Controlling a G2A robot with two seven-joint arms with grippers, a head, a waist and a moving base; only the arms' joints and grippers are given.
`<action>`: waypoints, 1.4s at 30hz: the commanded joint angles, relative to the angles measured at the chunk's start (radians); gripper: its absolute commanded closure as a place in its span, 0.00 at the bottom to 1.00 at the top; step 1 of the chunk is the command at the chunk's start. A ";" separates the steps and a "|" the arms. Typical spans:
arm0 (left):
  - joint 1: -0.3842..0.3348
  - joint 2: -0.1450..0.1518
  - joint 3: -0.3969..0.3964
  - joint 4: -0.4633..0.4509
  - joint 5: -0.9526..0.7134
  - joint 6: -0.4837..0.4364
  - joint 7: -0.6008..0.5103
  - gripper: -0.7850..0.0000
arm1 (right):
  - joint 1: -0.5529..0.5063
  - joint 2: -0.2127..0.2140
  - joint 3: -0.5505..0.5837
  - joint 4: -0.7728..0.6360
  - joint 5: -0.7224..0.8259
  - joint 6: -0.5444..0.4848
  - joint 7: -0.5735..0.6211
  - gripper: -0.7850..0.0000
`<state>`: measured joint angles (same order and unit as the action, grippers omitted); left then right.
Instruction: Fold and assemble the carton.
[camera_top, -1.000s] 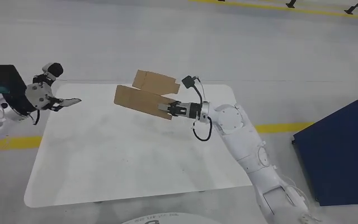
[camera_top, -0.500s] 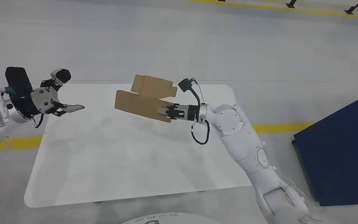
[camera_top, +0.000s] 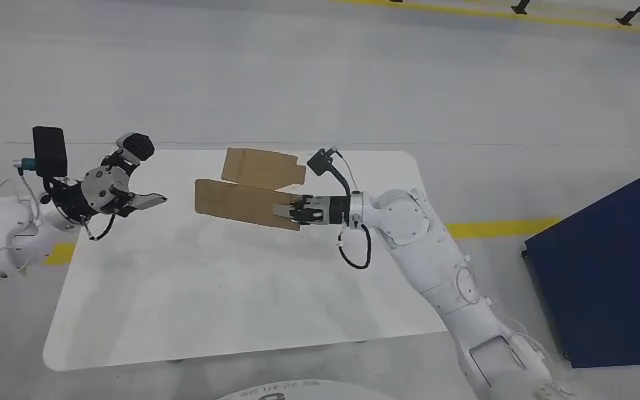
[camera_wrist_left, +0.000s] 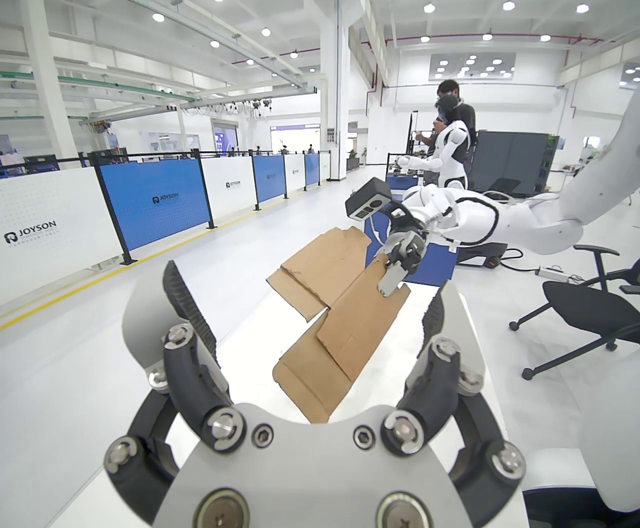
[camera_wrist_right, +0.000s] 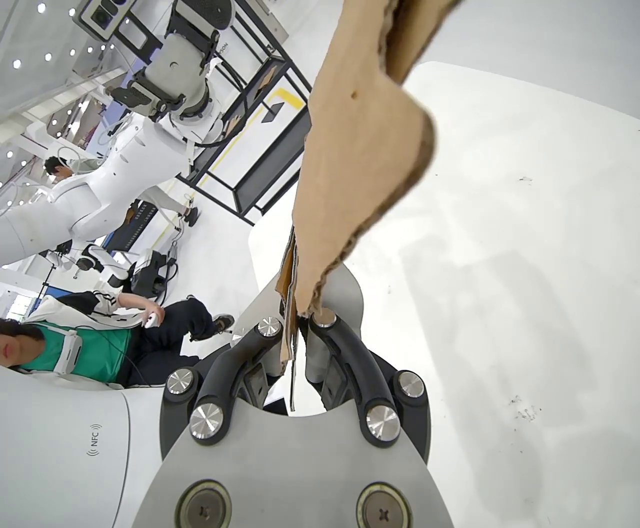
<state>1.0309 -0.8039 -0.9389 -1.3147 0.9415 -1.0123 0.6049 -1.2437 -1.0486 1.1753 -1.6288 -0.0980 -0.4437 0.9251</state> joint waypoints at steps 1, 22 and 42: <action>0.000 0.000 0.000 0.000 -0.004 0.000 0.000 0.00 | -0.026 0.002 -0.024 -0.052 0.060 -0.112 0.067 1.00; 0.031 -0.010 0.114 -0.052 -0.264 0.000 -0.096 0.00 | -0.009 -0.001 -0.047 -0.039 0.059 -0.088 0.037 1.00; 0.031 -0.010 0.114 -0.052 -0.264 0.000 -0.096 0.00 | -0.006 -0.003 -0.041 -0.038 0.081 -0.104 0.004 1.00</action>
<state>1.0619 -0.8144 -0.8243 -1.3670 0.6777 -1.0123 0.5090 -1.2500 -1.0517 1.1345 -1.6666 -0.0172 -0.5481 0.9285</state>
